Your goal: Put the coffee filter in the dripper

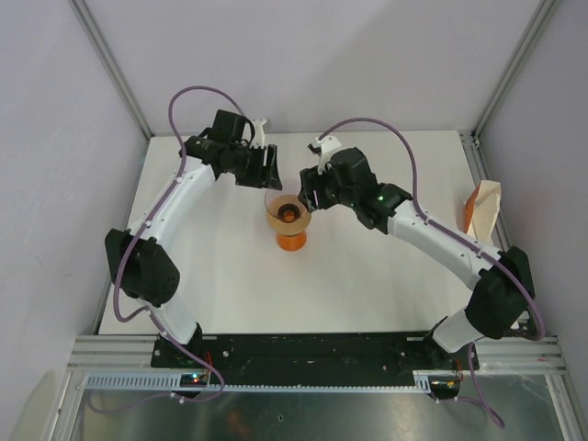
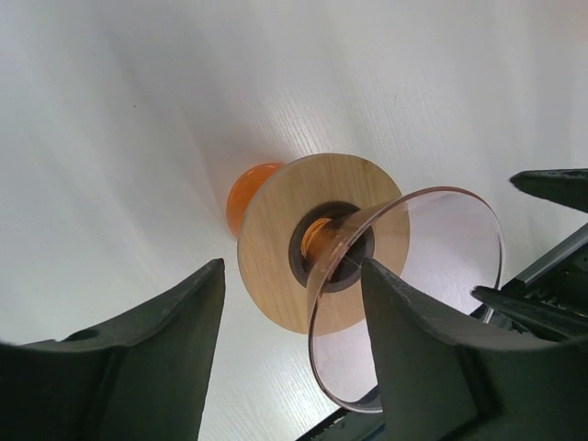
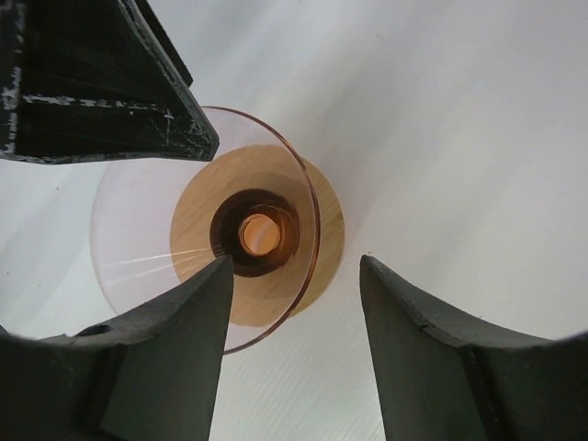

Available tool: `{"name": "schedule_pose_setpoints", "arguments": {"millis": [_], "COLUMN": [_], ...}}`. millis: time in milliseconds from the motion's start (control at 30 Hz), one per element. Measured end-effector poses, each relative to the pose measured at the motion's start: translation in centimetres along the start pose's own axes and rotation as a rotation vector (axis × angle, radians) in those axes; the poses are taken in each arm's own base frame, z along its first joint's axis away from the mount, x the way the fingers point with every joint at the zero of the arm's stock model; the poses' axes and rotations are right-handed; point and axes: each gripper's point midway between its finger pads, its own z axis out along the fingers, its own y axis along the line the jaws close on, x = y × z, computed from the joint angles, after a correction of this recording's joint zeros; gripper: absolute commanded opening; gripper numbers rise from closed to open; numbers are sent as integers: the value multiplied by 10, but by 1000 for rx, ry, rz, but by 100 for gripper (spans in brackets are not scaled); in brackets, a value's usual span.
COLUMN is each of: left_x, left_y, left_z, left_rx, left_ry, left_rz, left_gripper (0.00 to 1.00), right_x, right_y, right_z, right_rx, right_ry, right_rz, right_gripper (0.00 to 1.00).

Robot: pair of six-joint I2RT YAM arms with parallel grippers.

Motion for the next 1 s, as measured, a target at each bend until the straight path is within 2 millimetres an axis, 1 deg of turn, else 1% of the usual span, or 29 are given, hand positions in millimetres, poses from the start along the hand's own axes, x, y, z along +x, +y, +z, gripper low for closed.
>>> {"name": "schedule_pose_setpoints", "arguments": {"millis": [67, 133, 200, 233, 300, 333, 367, 400, 433, 467, 500, 567, 633, 700, 733, 767, 833, 900, 1000], "left_x": [-3, -7, -12, -15, -22, -26, -29, -31, -33, -34, -35, -37, -39, -38, -37, -34, -28, -21, -14], "left_y": [-2, -3, -5, -5, -4, -4, -3, -2, -1, 1, 4, 9, 13, 17, 19, 22, 27, 30, 33], "left_z": [-4, -10, -16, -19, -26, -29, -32, -35, -38, -40, -42, -46, -50, -53, -54, -55, -55, -55, -53], "left_rx": [1, 1, -2, -5, -12, -17, -19, -23, -30, -38, -50, -73, -90, -101, -107, -116, -126, -133, -136], "left_ry": [-14, -33, -54, -66, -92, -106, -116, -128, -135, -144, -149, -161, -170, -179, -184, -187, -185, -183, -189], "left_rz": [14, 33, 49, 58, 74, 82, 88, 97, 105, 113, 123, 141, 161, 182, 195, 209, 230, 252, 282], "left_gripper": [73, 76, 77, 77, 78, 78, 77, 77, 78, 77, 78, 78, 78, 78, 78, 78, 78, 78, 78], "right_x": [-8, -20, -36, -45, -60, -68, -74, -79, -80, -77, -69, -48, -19, 17, 33, 55, 83, 102, 123], "right_y": [0, -2, -8, -16, -40, -59, -79, -104, -128, -154, -176, -213, -247, -276, -286, -299, -315, -326, -340], "right_z": [-8, -23, -43, -55, -83, -100, -116, -136, -155, -174, -191, -213, -226, -235, -238, -244, -253, -263, -276], "right_rx": [1, 6, 18, 35, 92, 138, 188, 258, 328, 408, 481, 597, 692, 772, 801, 839, 889, 926, 978], "right_ry": [-10, -34, -74, -97, -146, -177, -207, -239, -267, -291, -300, -294, -262, -212, -189, -160, -124, -115, -120], "right_rz": [-14, -26, -33, -28, -8, 12, 36, 64, 93, 129, 163, 225, 295, 369, 400, 447, 510, 555, 608], "right_gripper": [64, 64, 64, 64, 63, 61, 60, 59, 57, 55, 54, 51, 50, 48, 47, 46, 43, 42, 41]}}
